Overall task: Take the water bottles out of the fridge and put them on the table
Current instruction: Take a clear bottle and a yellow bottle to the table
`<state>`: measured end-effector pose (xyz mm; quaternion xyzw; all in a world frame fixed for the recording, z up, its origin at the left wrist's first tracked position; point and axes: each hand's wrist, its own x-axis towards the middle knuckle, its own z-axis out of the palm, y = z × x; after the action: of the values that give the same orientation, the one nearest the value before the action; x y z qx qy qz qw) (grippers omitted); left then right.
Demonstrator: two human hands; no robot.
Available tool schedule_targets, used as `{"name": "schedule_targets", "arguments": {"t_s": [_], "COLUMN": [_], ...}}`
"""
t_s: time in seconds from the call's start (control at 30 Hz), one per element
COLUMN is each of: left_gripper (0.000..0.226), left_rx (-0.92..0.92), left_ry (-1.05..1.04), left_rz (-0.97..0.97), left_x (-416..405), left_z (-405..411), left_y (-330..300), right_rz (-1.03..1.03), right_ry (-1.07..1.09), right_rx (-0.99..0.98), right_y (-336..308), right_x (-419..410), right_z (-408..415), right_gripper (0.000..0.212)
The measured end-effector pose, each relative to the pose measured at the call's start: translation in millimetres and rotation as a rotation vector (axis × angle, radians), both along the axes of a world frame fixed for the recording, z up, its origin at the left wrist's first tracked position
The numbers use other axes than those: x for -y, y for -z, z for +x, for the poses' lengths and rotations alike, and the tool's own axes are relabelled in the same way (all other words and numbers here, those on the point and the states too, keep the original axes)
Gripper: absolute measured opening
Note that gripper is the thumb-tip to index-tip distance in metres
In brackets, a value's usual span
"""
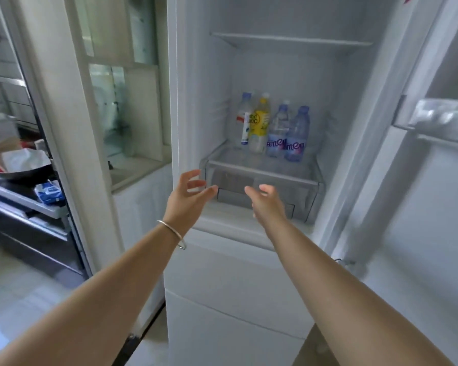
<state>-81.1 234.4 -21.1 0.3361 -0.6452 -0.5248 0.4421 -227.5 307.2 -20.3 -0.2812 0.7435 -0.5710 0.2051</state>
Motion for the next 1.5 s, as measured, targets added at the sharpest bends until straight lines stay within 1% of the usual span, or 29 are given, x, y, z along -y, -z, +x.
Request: {"name": "schedule_targets", "arguments": {"t_s": [0.17, 0.3, 0.4, 0.43, 0.5, 0.6, 0.67, 0.73, 0.8, 0.87, 0.9, 0.93, 1.0, 1.1, 1.13, 1.17, 1.23, 1.27, 1.33, 1.37, 1.4, 1.43, 1.47, 1.5], "left_gripper": [0.048, 0.051, 0.057, 0.058, 0.05, 0.036, 0.027, 0.029, 0.034, 0.038, 0.039, 0.042, 0.053, 0.065, 0.063, 0.054, 0.023, 0.021, 0.025, 0.034, 0.043, 0.048, 0.046, 0.039], "left_rx": [-0.013, -0.026, -0.038, -0.046, -0.068, -0.098, -0.058, -0.054, -0.062, -0.093, -0.101, -0.116, -0.139, -0.179, -0.194, -0.216, -0.239, -0.244, -0.24, -0.241, -0.238, -0.232, -0.226, -0.229], "left_ry": [0.042, 0.105, 0.151, 0.16, 0.163, 0.16, 0.146, 0.097, 0.02, -0.048, -0.086, -0.122, -0.168, -0.174, -0.168, -0.154, -0.108, -0.085, -0.042, -0.039, -0.042, -0.039, -0.034, -0.046], "left_rz": [0.028, 0.041, 0.06, 0.072, 0.061, 0.036, 0.041, 0.043, 0.027, 0.009, -0.012, -0.031, -0.039, -0.037, -0.031, -0.048, -0.131, -0.167, -0.172, -0.162, -0.162, -0.152, -0.129, -0.103], "left_x": [74.0, 130.7, 168.3, 179.4, 196.8, 220.8, 234.8, 249.4, 259.8, 266.3, 271.3, 275.9, 286.8, 296.9, 298.1, 301.0, 306.7, 311.1, 321.7, 325.8, 329.0, 330.6, 330.2, 329.2], "left_z": [-43.8, -96.9, -136.2, -150.5, -179.5, -219.7, -239.8, -260.2, -278.0, -291.7, -298.9, -304.5, -315.6, -332.4, -336.8, -341.5, -349.6, -353.4, -360.4, -363.1, -366.0, -367.9, -368.1, -367.7], "left_y": [4.4, 6.8, 3.2, 1.4, -5.7, -11.0, -9.8, -8.8, -11.7, -17.8, -19.1, -21.1, -22.4, -29.9, -33.4, -35.0, -37.0, -37.2, -32.7, -29.8, -27.1, -24.4, -22.6, -20.4], "right_rz": [0.019, 0.034, 0.048, 0.035, -0.013, -0.062, -0.085, -0.107, -0.16, -0.241, -0.274, -0.29, -0.308, -0.333, -0.339, -0.35, -0.36, -0.354, -0.332, -0.32, -0.314, -0.31, -0.318, -0.329], "right_ry": [-0.011, 0.084, 0.167, 0.176, 0.199, 0.211, 0.22, 0.251, 0.26, 0.265, 0.277, 0.29, 0.298, 0.272, 0.266, 0.258, 0.276, 0.29, 0.307, 0.303, 0.291, 0.281, 0.269, 0.258], "right_rx": [-0.016, -0.104, -0.145, -0.142, -0.135, -0.16, -0.162, -0.203, -0.267, -0.356, -0.408, -0.46, -0.522, -0.549, -0.553, -0.553, -0.54, -0.532, -0.535, -0.554, -0.573, -0.589, -0.607, -0.618], "right_y": [4.4, -0.5, -9.7, -12.2, -19.5, -24.1, -24.3, -28.7, -40.2, -54.2, -61.0, -66.4, -72.1, -76.1, -75.7, -75.0, -72.8, -72.0, -69.1, -67.1, -64.2, -61.8, -59.0, -57.2], "right_x": [69.7, 117.1, 146.7, 157.2, 177.4, 200.9, 214.3, 227.1, 240.1, 252.4, 258.5, 265.3, 279.1, 300.0, 306.6, 312.9, 322.3, 326.3, 330.1, 330.1, 329.7, 329.0, 327.9, 326.2], "right_z": [-33.6, -70.8, -97.1, -106.3, -123.5, -145.8, -156.2, -169.9, -186.2, -201.5, -208.5, -214.7, -226.2, -241.9, -246.3, -250.3, -255.8, -258.2, -261.9, -263.1, -264.9, -266.4, -267.6, -267.4], "right_gripper": [0.066, 0.067, 0.062, 0.059, 0.05, 0.017, 0.022, 0.033, 0.026, 0.024, 0.03, 0.04, 0.055, 0.062, 0.061, 0.058, 0.054, 0.058, 0.065, 0.066, 0.064, 0.06, 0.056, 0.055]}}
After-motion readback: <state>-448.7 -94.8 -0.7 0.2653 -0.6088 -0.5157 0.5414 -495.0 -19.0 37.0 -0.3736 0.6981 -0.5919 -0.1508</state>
